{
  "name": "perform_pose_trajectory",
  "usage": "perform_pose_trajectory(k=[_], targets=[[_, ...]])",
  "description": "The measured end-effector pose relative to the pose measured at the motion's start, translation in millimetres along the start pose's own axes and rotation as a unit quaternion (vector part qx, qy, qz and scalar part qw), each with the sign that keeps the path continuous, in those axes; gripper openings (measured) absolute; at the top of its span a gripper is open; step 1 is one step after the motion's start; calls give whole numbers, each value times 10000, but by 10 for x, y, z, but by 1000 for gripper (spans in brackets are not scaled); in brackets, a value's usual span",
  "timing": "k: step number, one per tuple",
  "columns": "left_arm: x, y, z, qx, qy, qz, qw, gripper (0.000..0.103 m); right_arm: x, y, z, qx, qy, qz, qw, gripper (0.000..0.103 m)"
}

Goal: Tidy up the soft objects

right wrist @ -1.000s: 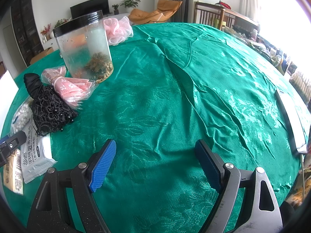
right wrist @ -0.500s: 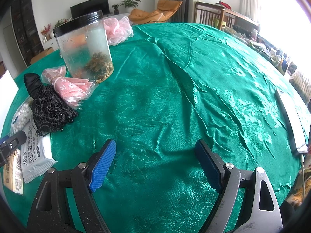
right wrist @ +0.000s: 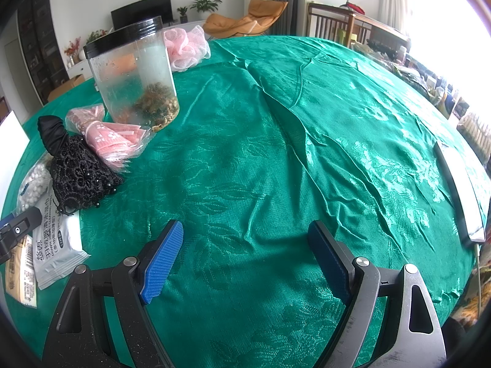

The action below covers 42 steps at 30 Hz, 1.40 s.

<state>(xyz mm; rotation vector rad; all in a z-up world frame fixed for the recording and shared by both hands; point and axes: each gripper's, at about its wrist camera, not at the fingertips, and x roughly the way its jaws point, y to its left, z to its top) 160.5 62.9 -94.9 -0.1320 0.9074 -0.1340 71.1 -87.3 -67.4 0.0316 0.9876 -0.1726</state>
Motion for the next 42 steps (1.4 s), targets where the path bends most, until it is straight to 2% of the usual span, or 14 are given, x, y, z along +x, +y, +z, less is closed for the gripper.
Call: perform_pose_trajectory(k=[14,19,21,23,26,27,28,30,31,33,35,37,38,42], targets=[[-7,-5,-18,-153,27,86,9998,103,0,2,0,-2,0,-4,10000,86],[-147,-71,-153,24,831,44,9965,103,0,1,-1,0,0,6,10000,86],[-259,-60,-249,-37,966,-84,9953,103,4,0,4,-4,0,2,10000,86],[-408,-38,-334,-68,836,-258,9961,103,5,-1,2,-1,-1,6,10000,86],[-625,-56,-386,82,541,-249,9982,103,-8,-11,2,37,-39,75,10000,86],[-668,-74,-384,161,474,-263,9984,103,-27,-34,8,120,-99,255,9996,86],[-699,-95,-384,234,417,-261,9985,103,-61,-60,21,258,-156,691,9972,86],[-714,-132,-385,310,358,-240,9986,103,-165,-41,85,420,-342,1729,9834,86],[-698,-138,-393,299,363,-245,9986,103,-224,44,134,267,-470,2060,9771,86],[-647,-131,-419,189,441,-277,9985,101,-275,363,285,-521,-485,2276,9712,83],[-576,-126,-435,89,529,-319,9981,98,-190,676,444,-1068,-183,2425,9641,82],[-536,-134,-460,82,580,-286,9979,95,-10,950,545,-1496,231,2277,9619,62],[-522,-139,-468,95,597,-237,9979,94,88,1047,569,-1667,447,2177,9606,37],[-499,-165,-452,226,544,-39,9983,94,13,971,562,-1482,703,2389,9571,30]])
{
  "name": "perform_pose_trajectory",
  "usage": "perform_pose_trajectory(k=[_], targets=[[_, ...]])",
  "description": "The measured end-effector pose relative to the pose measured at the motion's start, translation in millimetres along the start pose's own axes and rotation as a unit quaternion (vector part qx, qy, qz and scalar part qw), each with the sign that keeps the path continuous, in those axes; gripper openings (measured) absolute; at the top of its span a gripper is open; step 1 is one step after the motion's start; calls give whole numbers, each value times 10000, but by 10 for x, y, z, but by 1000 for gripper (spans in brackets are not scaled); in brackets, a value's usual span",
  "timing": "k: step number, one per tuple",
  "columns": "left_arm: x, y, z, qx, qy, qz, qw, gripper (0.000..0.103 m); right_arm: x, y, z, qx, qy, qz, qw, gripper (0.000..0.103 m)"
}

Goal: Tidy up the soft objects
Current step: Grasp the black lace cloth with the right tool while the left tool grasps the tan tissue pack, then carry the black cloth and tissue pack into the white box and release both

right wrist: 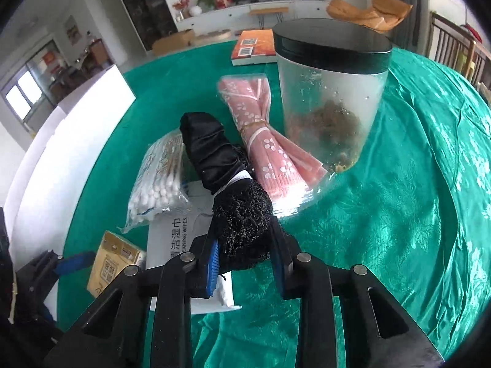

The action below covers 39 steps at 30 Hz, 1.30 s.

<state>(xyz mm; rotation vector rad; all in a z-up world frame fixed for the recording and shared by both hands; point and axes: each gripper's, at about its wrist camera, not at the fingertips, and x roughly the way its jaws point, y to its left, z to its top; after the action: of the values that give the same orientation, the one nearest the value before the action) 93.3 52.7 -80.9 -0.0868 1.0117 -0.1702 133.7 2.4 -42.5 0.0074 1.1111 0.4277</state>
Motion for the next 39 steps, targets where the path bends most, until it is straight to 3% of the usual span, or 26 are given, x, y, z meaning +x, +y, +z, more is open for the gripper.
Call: perform_pose_trajectory(k=[4,6,9,12,16,18,22,26,28,29,30,33,36,39], targets=[[46,-55,50,156,-52,403,9991,94,-498,-231,-343,427,-195,335,9983,30],[81,-75,60,195,-29,572,9982,94,-703,-441,-514,675,-390,113,9969,30],[138,-51,48,107,43,637,9979,95,-835,-758,-657,906,-571,-573,9926,30],[145,-40,40,65,53,645,9979,97,-745,-995,-668,1019,-338,-754,9914,31],[150,-50,61,153,79,742,9971,99,-683,-1019,-616,833,-225,-886,9923,47],[160,-47,82,184,97,791,9967,99,-659,-979,-572,691,-197,-1001,9924,64],[195,-50,90,263,227,1066,9937,99,-595,-864,-464,325,-54,-1160,9927,69],[195,-13,76,231,301,1019,9941,98,-435,-682,-385,-330,343,-1348,9897,71],[148,18,75,209,212,785,9965,95,-337,-613,-402,-617,574,-1427,9862,68],[109,41,77,157,130,602,9980,77,-310,-623,-410,-610,647,-1431,9857,43],[70,71,83,68,56,351,9993,51,-302,-669,-410,-459,679,-1391,9869,33],[-65,137,133,-184,-210,-96,9996,52,-420,-886,-346,288,347,-1289,9906,33],[-354,150,215,-377,-563,-508,9964,52,-620,-1059,-225,950,-81,-1317,9867,33],[-826,195,309,-517,-978,-942,9894,52,-889,-990,-92,1175,-441,-1229,9845,33]])
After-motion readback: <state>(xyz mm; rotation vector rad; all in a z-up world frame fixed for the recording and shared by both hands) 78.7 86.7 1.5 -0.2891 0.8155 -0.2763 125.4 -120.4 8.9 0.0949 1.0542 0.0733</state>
